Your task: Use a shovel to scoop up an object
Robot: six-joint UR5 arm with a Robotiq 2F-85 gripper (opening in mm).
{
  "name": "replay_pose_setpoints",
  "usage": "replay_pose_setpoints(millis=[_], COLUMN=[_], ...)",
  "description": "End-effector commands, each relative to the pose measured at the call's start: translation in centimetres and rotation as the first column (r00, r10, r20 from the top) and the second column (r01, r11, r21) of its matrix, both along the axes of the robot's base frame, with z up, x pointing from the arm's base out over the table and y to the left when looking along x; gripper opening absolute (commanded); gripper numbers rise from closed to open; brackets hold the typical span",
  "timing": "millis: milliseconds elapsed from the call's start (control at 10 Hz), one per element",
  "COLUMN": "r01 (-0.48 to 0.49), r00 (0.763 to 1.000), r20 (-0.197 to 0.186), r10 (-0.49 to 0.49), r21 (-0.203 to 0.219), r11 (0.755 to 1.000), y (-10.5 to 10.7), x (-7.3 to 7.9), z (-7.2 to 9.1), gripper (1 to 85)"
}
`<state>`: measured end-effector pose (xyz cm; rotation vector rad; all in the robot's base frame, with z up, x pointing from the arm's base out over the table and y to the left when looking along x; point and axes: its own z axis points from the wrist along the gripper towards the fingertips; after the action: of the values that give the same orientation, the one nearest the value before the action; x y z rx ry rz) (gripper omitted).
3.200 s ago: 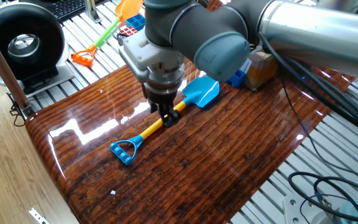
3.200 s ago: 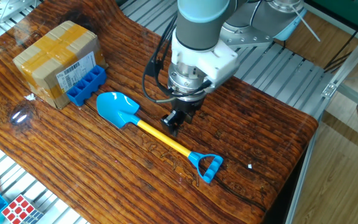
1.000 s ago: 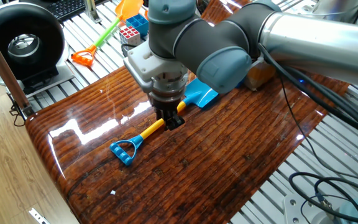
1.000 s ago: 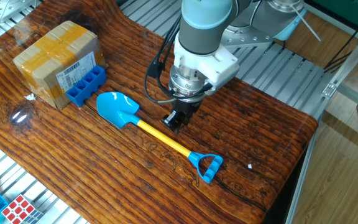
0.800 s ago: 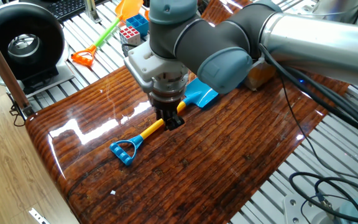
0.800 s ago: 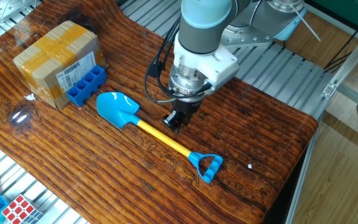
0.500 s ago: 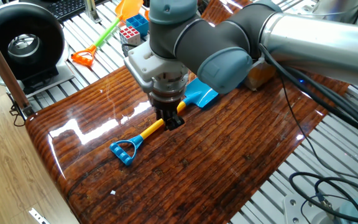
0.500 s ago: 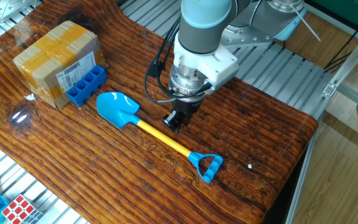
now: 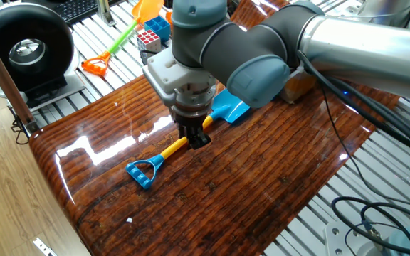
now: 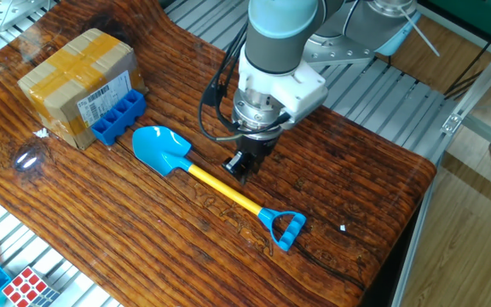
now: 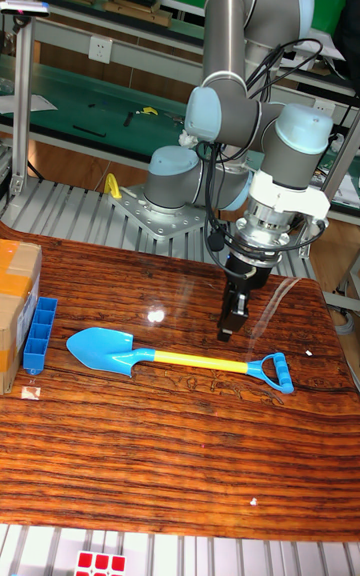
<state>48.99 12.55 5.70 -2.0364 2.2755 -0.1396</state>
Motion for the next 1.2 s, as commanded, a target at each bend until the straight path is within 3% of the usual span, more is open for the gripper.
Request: replay_pose_setpoints(millis=[0,200,400,600,900,1100], r01=[0.018,0.021,0.017,-0.004,-0.020,-0.003], r00=[1.000,0.999,0.998,0.995,0.993,0.993], r20=[0.011,-0.023,-0.064,-0.098,-0.111,-0.119], r10=[-0.018,-0.021,-0.017,0.009,0.032,0.024], r21=[0.015,-0.009,0.010,0.056,0.107,0.169], r11=[1.000,1.000,1.000,0.998,0.994,0.986], y=[0.2,-0.4,0.1,1.4,2.7,4.5], x=[0.3,-0.6,-1.6,-2.5,-2.9,-2.8], z=[0.1,0.0,-0.1,-0.1,0.0,-0.2], gripper=[35.7,38.0,43.3,46.7,52.7,56.0])
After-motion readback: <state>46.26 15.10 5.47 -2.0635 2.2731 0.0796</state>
